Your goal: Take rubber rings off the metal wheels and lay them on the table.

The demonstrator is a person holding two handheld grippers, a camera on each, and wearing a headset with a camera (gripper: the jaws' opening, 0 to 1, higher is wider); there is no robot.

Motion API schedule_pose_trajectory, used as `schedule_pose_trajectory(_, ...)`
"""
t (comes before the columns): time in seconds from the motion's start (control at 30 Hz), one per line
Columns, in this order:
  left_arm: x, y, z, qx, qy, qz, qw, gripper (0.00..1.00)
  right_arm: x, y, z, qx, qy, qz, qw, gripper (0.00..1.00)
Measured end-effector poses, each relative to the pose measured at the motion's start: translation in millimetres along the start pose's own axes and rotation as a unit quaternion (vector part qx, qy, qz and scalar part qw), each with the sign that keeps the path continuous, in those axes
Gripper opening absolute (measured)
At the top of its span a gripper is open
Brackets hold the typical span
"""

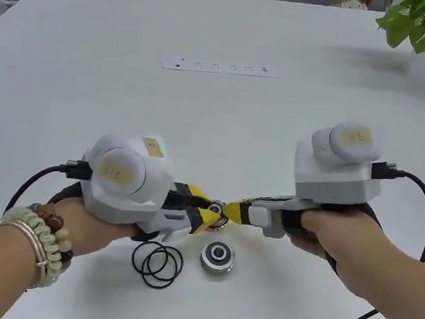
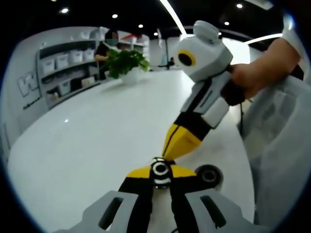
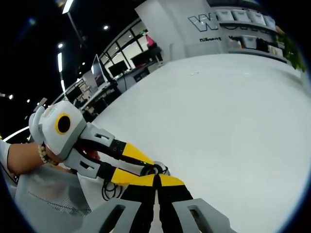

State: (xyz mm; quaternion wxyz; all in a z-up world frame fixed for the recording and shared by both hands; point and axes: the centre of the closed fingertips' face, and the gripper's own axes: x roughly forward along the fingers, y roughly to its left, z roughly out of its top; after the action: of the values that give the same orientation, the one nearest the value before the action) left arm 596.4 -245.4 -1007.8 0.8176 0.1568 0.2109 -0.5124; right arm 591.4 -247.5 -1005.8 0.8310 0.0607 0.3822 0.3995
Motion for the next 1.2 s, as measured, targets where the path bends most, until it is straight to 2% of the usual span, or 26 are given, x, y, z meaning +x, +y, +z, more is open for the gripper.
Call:
schedule_pose_trajectory(0.13,0.0,-0.2,0.1,0.002,-0.001,0.000,1.0000,0.13,0.8,4.3,1.9,-0.006,-0.004,0.007,0.9999,0.00)
schedule_pose_trajectory(0.23,0.1,-0.3,0.2,0.001,-0.003,0.001,1.0000,0.13,1.2,8.0,5.2,0.006,-0.015,0.020,0.9997,0.00)
schedule_pose_trajectory(0.33,0.6,-0.8,0.8,-0.001,-0.005,0.001,1.0000,0.13,0.9,6.9,4.3,0.009,-0.012,0.016,0.9998,0.00)
schedule_pose_trajectory(0.4,1.2,-1.9,1.4,-0.003,-0.009,-0.002,1.0000,0.13,-2.0,8.8,11.3,0.026,-0.031,0.027,0.9988,0.00)
schedule_pose_trajectory(0.47,1.1,-2.0,1.4,0.002,-0.010,-0.002,1.0000,0.13,-4.4,7.1,12.7,0.024,-0.035,0.023,0.9988,0.00)
schedule_pose_trajectory(0.57,1.4,-2.2,1.6,0.003,-0.003,-0.002,1.0000,0.13,-4.0,-2.0,5.1,0.006,-0.017,-0.003,0.9998,0.00)
schedule_pose_trajectory(0.67,1.6,-2.5,2.1,0.001,0.003,-0.005,1.0000,0.14,-3.5,-1.8,3.6,0.008,-0.014,-0.001,0.9999,0.00)
schedule_pose_trajectory(0.77,-0.6,-2.3,1.8,0.002,0.027,-0.008,0.9996,0.14,-4.1,0.2,5.1,0.014,-0.017,0.003,0.9997,0.00)
schedule_pose_trajectory(0.83,-4.4,-2.0,6.0,0.003,0.032,-0.012,0.9994,0.17,-4.7,1.8,6.5,0.021,-0.021,0.006,0.9995,0.00)
schedule_pose_trajectory(0.9,-8.8,-1.4,11.8,-0.001,0.024,-0.013,0.9996,0.22,-6.2,0.7,7.9,0.025,-0.023,0.007,0.9994,0.00)
schedule_pose_trajectory(1.07,-21.9,8.4,28.9,-0.001,0.008,0.008,0.9999,0.33,-9.0,2.9,15.3,0.034,-0.034,0.016,0.9987,0.00)
schedule_pose_trajectory(1.2,-34.6,14.0,43.8,0.006,-0.012,0.016,0.9998,0.34,-11.6,6.8,20.3,0.046,-0.045,0.028,0.9975,0.00)
